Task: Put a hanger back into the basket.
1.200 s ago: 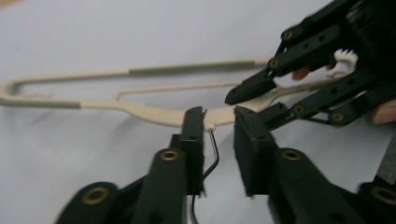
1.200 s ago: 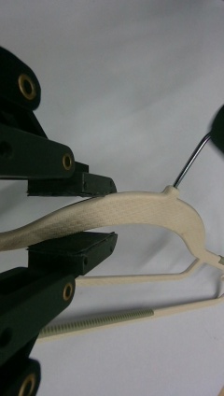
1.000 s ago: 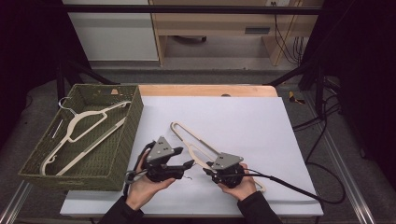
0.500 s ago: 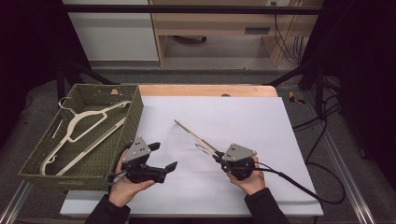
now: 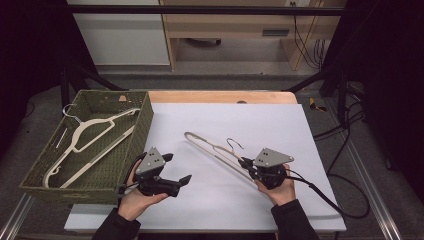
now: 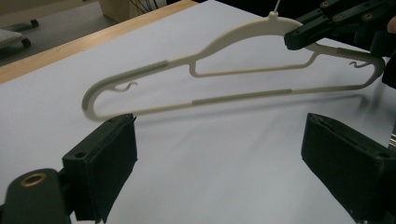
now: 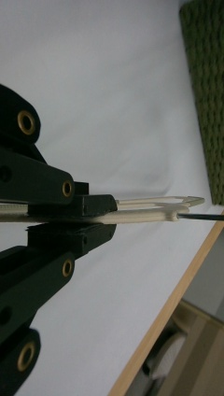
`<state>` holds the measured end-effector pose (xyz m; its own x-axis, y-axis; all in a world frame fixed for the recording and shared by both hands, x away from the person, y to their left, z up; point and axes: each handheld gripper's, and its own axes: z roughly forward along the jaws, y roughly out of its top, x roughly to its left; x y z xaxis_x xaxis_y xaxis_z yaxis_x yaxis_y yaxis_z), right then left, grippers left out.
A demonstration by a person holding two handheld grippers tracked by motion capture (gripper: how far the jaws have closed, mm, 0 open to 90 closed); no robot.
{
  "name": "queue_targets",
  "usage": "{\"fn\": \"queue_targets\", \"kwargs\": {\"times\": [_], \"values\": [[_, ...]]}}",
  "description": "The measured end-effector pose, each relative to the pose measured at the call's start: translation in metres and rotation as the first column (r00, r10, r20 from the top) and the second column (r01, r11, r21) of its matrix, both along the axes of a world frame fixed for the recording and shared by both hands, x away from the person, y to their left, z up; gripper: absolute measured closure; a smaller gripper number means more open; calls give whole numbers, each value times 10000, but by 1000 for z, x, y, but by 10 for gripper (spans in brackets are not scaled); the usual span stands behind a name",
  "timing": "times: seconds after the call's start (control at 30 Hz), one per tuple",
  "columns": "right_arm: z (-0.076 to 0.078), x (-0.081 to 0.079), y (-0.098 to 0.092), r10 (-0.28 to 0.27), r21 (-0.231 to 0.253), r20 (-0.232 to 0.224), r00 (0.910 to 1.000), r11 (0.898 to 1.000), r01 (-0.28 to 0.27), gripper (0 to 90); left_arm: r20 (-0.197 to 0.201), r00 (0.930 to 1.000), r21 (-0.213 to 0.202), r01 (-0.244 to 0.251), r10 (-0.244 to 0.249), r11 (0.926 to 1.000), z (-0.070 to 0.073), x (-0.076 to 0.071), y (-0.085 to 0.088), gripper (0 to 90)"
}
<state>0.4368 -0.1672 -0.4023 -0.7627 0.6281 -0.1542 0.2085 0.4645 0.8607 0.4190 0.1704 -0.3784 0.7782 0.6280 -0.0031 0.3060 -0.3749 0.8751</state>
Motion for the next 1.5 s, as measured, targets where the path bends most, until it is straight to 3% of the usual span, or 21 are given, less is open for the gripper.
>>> {"fn": "queue_targets", "kwargs": {"times": [0.13,0.37,0.5,0.73,0.9,1.07,1.17,1.3,1.37,1.4,1.47,1.5], "values": [[2,-3,6,593,331,-346,9976,9978,-581,867,130,9998,81,155,-156,9998,5,3,-2,104],[8,-10,17,1545,892,-750,9851,9850,-1477,867,135,9971,485,748,-756,9960,7,14,-14,154],[9,-11,19,1942,1271,-942,9764,9751,-1817,867,43,9921,879,1247,-1256,9883,7,20,-27,207],[12,-15,25,2369,1203,-1040,9660,9671,-2242,867,-40,9835,1355,1795,-1806,9744,2,27,-46,337],[12,-16,28,2580,1093,-1183,9589,9632,-2457,867,2,9733,1585,2268,-2297,9610,1,26,-50,539],[11,-15,28,2730,1130,-1344,9526,9593,-2590,865,-108,9734,1960,2264,-2288,9541,1,22,-50,615],[11,-15,28,2723,1031,-1309,9532,9601,-2601,847,-90,9713,2207,2339,-2378,9469,2,20,-49,656],[11,-15,27,2296,837,-1026,9679,9715,-2216,779,-504,9655,2064,2605,-2557,9431,2,15,-48,743],[11,-15,27,2175,826,-841,9724,9741,-2107,748,-781,9641,1802,2641,-2538,9475,1,14,-47,768],[11,-15,27,2091,835,-815,9745,9757,-2024,734,-859,9625,1853,2693,-2574,9450,2,13,-46,776],[11,-14,27,1998,852,-780,9767,9775,-1931,701,-992,9625,1712,2664,-2524,9485,1,11,-47,790],[11,-14,27,1912,828,-731,9788,9792,-1851,676,-1123,9583,1845,2800,-2628,9421,1,11,-47,801]]}}
